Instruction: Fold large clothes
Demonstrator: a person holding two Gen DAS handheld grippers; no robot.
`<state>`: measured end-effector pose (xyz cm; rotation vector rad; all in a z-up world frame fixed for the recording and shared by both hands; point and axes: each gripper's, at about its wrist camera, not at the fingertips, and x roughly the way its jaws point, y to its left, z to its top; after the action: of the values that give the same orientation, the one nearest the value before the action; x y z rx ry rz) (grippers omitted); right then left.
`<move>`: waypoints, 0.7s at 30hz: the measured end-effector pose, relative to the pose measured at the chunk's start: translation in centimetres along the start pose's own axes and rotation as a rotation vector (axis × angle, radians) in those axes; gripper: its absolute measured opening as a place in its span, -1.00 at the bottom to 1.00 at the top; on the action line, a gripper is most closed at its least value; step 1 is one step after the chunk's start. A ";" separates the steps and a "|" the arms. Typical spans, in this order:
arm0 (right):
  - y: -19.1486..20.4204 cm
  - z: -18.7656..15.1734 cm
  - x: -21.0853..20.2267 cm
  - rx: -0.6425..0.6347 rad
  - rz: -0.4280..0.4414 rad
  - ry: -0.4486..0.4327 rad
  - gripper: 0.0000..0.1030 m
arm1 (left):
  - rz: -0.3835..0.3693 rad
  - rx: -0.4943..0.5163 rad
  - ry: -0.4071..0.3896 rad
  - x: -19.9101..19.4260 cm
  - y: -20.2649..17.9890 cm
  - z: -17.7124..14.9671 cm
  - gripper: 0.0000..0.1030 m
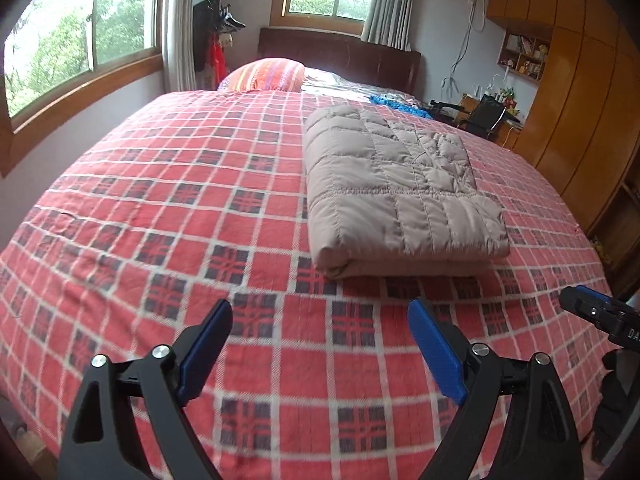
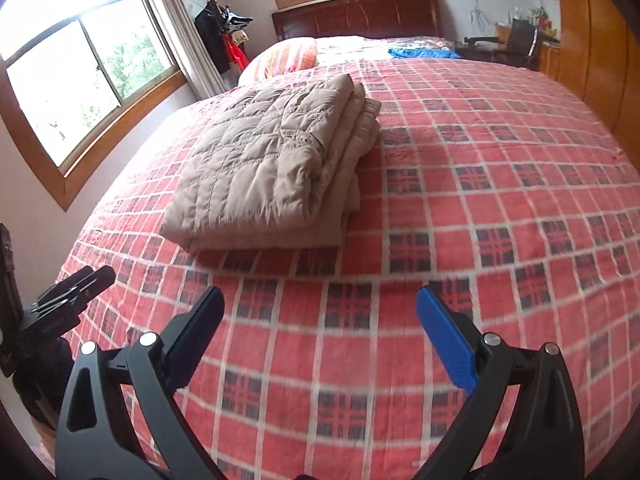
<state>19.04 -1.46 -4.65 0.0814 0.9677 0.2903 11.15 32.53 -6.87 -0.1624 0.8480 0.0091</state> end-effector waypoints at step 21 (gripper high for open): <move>4.2 -5.6 -7.6 -0.083 -0.147 -0.074 0.87 | 0.024 0.042 -0.086 -9.0 -1.3 -4.2 0.74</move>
<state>9.57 0.09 -0.92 -0.0546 0.8824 0.1911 2.13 31.16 -2.72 -0.1115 0.7641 0.0205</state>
